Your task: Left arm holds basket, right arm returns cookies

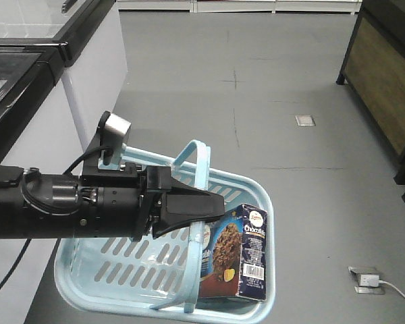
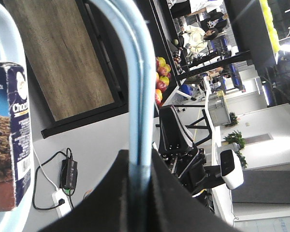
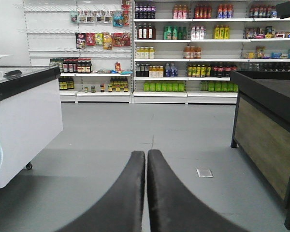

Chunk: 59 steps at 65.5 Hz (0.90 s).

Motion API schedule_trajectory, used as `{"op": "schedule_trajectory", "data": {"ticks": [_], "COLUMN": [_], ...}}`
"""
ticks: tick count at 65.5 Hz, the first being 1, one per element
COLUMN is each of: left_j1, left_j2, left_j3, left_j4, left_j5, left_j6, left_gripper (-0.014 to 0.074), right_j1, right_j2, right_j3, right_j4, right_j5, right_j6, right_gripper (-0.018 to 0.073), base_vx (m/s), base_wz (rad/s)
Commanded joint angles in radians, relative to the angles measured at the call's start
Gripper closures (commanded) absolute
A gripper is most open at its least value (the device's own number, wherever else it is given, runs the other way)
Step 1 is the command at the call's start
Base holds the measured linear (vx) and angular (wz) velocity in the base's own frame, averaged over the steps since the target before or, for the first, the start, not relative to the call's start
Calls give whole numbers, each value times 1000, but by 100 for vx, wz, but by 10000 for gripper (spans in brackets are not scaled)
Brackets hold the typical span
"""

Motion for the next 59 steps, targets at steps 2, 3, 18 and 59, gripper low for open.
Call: {"op": "schedule_trajectory", "data": {"ticks": [2, 3, 18, 59], "left_j1": [-4, -4, -4, -4], "left_j2": [-32, -32, -32, -32], "left_j3": [-39, -39, -39, -39], "left_j4": [-115, -115, -115, -116], "left_j5": [50, 50, 50, 50], "left_j6": [11, 11, 11, 11], "left_gripper": [603, 603, 603, 603], "right_j1": [-1, -1, -1, -1], "right_j2": [-12, -12, -12, -12], "right_j3": [3, 3, 3, 3], "right_j4": [0, 0, 0, 0], "right_j5": [-70, -70, -70, -70], "right_j6": [-8, -8, -8, -8], "right_gripper": [566, 566, 566, 566], "base_vx": [8, 10, 18, 35], "base_wz": [-3, -2, -3, -5]}}
